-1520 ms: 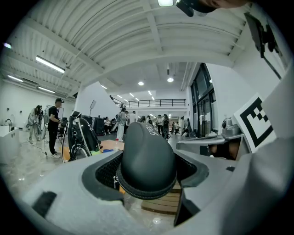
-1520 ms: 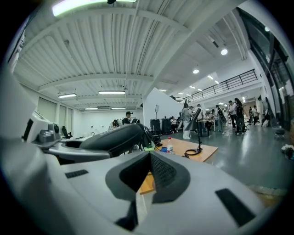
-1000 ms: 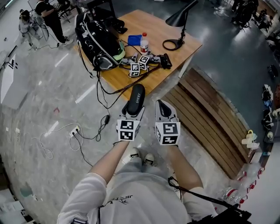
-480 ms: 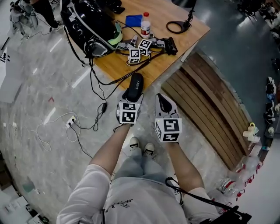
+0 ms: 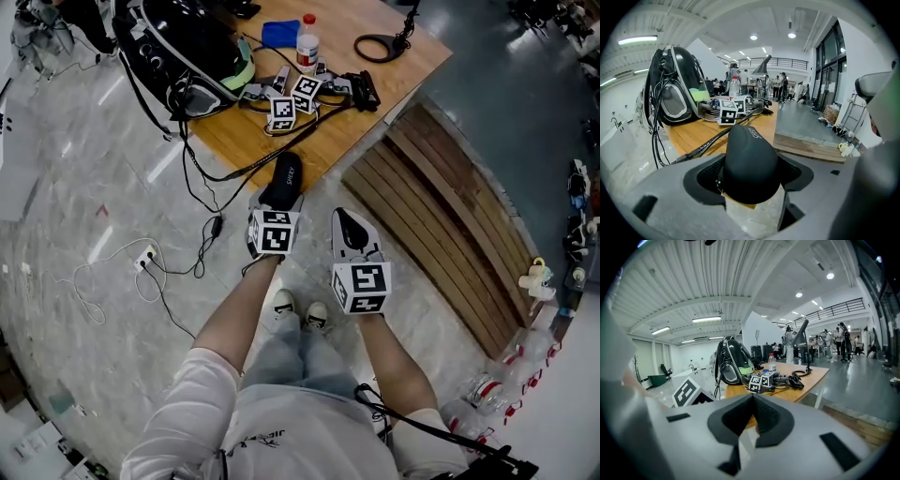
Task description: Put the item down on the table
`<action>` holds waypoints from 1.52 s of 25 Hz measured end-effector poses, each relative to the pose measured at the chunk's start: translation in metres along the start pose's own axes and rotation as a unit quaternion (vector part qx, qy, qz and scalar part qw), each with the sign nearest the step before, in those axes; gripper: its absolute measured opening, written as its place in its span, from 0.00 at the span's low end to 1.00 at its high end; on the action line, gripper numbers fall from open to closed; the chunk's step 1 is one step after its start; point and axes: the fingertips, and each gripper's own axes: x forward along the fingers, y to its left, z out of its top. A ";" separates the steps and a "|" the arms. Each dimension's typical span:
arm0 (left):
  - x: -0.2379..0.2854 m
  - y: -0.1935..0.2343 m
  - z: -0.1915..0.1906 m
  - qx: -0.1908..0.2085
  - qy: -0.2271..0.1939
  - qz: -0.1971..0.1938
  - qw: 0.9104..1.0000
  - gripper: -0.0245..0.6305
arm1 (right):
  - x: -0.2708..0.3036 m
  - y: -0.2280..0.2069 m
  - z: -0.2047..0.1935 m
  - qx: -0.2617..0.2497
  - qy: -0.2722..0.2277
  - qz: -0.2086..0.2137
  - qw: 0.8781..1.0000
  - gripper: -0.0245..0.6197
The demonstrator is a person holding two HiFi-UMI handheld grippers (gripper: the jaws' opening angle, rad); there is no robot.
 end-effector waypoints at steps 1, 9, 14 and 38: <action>0.002 0.001 -0.001 0.001 0.001 -0.001 1.000 0.55 | 0.000 -0.001 -0.001 0.000 0.000 0.000 1.000 0.04; 0.012 0.000 -0.012 0.004 0.013 -0.014 1.000 0.55 | 0.001 -0.002 -0.007 0.006 0.004 0.002 1.000 0.04; 0.018 0.003 -0.022 0.006 0.029 -0.012 1.000 0.55 | 0.001 -0.002 -0.010 0.008 0.006 0.004 1.000 0.04; -0.018 0.006 -0.017 -0.004 -0.003 -0.012 1.000 0.59 | 0.014 0.002 -0.024 0.021 0.018 0.000 1.000 0.04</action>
